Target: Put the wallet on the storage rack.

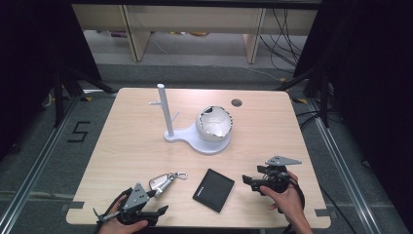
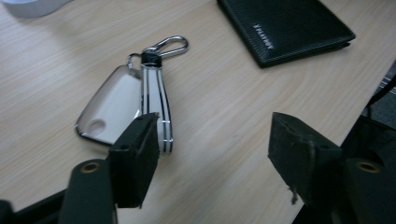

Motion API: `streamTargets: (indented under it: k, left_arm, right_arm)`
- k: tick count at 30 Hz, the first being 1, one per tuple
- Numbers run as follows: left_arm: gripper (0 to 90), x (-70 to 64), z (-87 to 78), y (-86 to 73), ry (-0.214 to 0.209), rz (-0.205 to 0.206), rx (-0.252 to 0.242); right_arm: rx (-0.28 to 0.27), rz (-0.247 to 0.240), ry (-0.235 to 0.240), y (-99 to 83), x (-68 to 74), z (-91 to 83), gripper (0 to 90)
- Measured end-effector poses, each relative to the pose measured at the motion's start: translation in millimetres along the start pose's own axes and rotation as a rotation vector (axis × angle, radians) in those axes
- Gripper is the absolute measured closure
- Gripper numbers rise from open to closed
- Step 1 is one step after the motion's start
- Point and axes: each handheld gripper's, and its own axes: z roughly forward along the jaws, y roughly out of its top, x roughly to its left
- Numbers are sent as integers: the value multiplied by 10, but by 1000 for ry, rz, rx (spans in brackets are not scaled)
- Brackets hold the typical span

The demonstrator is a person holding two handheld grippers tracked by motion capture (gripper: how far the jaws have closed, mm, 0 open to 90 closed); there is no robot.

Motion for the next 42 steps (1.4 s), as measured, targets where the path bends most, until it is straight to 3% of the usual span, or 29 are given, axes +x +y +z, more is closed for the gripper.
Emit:
streamTargets:
  k: [1, 4, 5, 9, 12, 14, 15, 16, 18, 20, 21, 22, 23, 24, 25, 28, 30, 32, 35, 37, 39, 40, 42]
  left_arm:
    - [409, -27, 18, 43, 7, 15, -4]
    - [454, -56, 22, 90, 0, 8, -10]
    - [490, -90, 17, 139, 1, 32, -14]
    - [578, -181, 53, 220, -33, 56, -37]
    - [660, -226, 110, 267, -63, 95, -16]
    - [705, -261, 157, 302, -87, 122, 11]
    - [719, -276, 189, 313, -87, 142, 9]
    - [741, -300, 220, 320, -98, 133, 11]
    - [774, -318, 274, 349, -109, 159, 23]
    - [805, -360, 337, 363, -135, 143, 21]
    - [813, -361, 358, 376, -138, 162, 41]
    - [827, -385, 398, 377, -141, 150, 32]
    - [839, -393, 429, 387, -156, 160, 39]
    - [851, -392, 449, 397, -151, 184, 59]
    - [860, -409, 482, 397, -160, 186, 59]
    - [883, -452, 563, 408, -179, 182, 72]
    - [890, -465, 599, 427, -178, 211, 84]
    - [891, -499, 641, 436, -186, 206, 86]
    - [892, -511, 696, 465, -198, 222, 100]
    - [892, -536, 741, 470, -202, 208, 97]
    - [892, -546, 767, 481, -211, 210, 91]
    - [892, -560, 775, 486, -208, 200, 90]
    - [892, -556, 789, 499, -208, 222, 102]
  right_arm:
    - [-2, 10, 3, 21, 36, 9, 230]
    - [8, -3, 6, 62, 66, 6, 230]
    - [5, -13, 6, 77, 66, 18, 231]
    - [12, -26, 15, 104, 84, 35, 233]
    - [18, -11, 27, 113, 111, 57, 236]
    - [19, -48, 20, 127, 97, 61, 240]
    - [15, -40, 35, 132, 113, 72, 241]
    - [35, -14, 40, 137, 142, 75, 242]
    - [29, -57, 42, 159, 128, 89, 248]
    - [39, -60, 48, 180, 150, 100, 250]
    - [37, -42, 64, 185, 177, 119, 251]
    - [58, -60, 57, 203, 169, 117, 255]
    - [58, -57, 84, 211, 178, 147, 259]
    - [68, -68, 76, 223, 187, 154, 263]
    - [75, -55, 77, 229, 214, 163, 265]
    - [91, -83, 107, 260, 225, 223, 277]
    - [104, -62, 122, 268, 265, 252, 287]
    - [121, -89, 146, 285, 266, 302, 289]
    - [137, -90, 147, 305, 286, 350, 294]
    - [147, -97, 161, 323, 299, 386, 299]
    - [154, -66, 178, 332, 344, 429, 314]
    - [169, -80, 181, 345, 346, 441, 315]
    - [166, -103, 183, 360, 352, 493, 325]
